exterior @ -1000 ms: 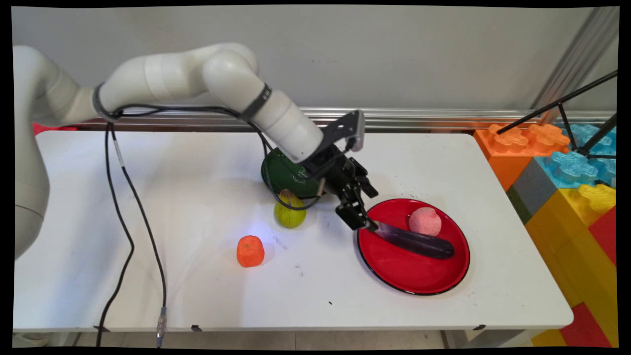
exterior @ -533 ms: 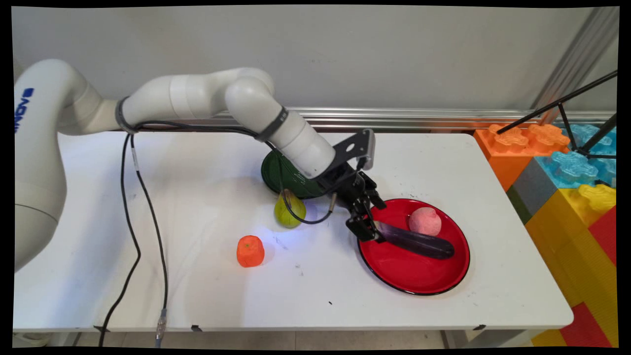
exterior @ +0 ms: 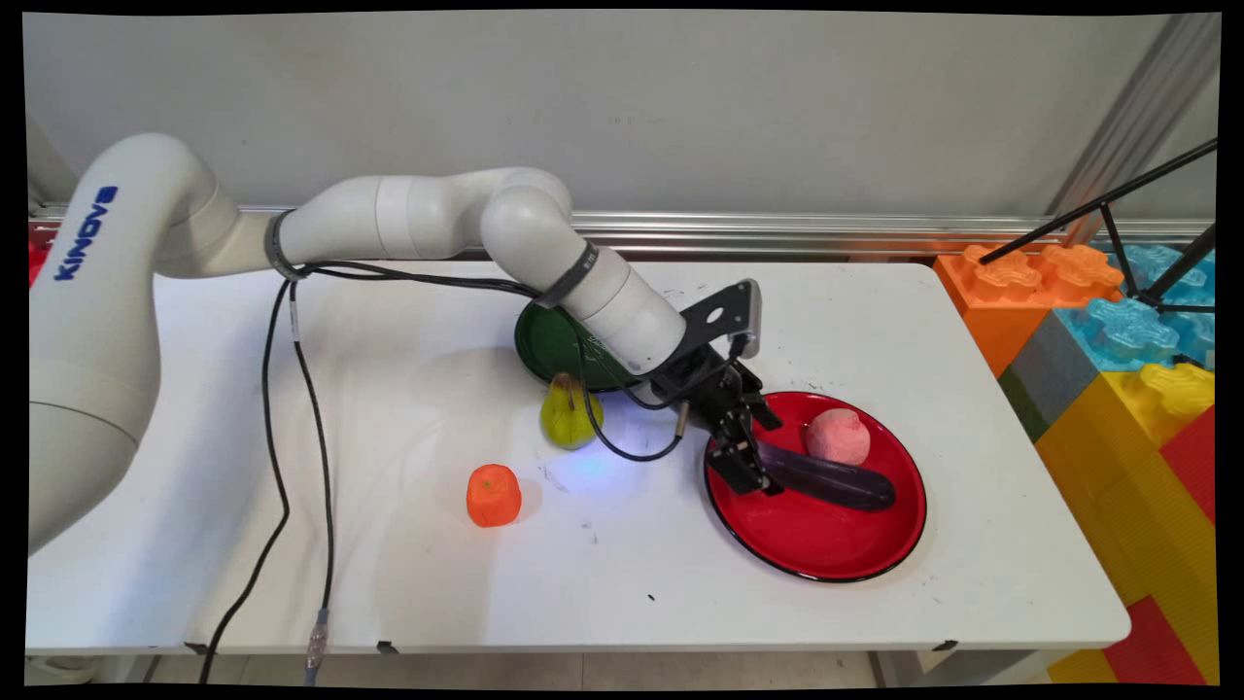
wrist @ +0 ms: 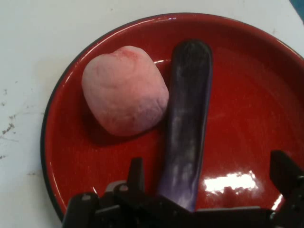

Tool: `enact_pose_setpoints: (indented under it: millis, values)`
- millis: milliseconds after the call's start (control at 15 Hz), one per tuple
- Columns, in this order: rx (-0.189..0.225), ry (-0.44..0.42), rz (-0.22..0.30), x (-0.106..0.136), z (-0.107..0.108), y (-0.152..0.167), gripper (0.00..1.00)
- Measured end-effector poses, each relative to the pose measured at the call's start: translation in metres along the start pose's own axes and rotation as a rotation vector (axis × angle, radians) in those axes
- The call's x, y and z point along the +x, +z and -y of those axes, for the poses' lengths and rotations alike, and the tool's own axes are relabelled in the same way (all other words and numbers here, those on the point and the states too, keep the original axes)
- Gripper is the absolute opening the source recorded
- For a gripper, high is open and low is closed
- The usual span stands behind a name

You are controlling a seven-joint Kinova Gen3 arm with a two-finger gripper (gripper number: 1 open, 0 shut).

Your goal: Pick up the eggplant from the red plate, then place the picked object on the table

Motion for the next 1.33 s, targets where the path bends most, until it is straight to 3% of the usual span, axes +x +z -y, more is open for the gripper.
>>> enact_pose_setpoints:
  millis: [467, 533, 1333]
  values:
    - [-0.008, 0.005, 0.005, -0.001, 0.004, 0.014, 1.00]
    - [-0.008, 0.009, 0.005, 0.000, 0.005, 0.016, 0.00]
    - [-0.028, 0.029, 0.012, 0.009, 0.002, 0.019, 0.00]
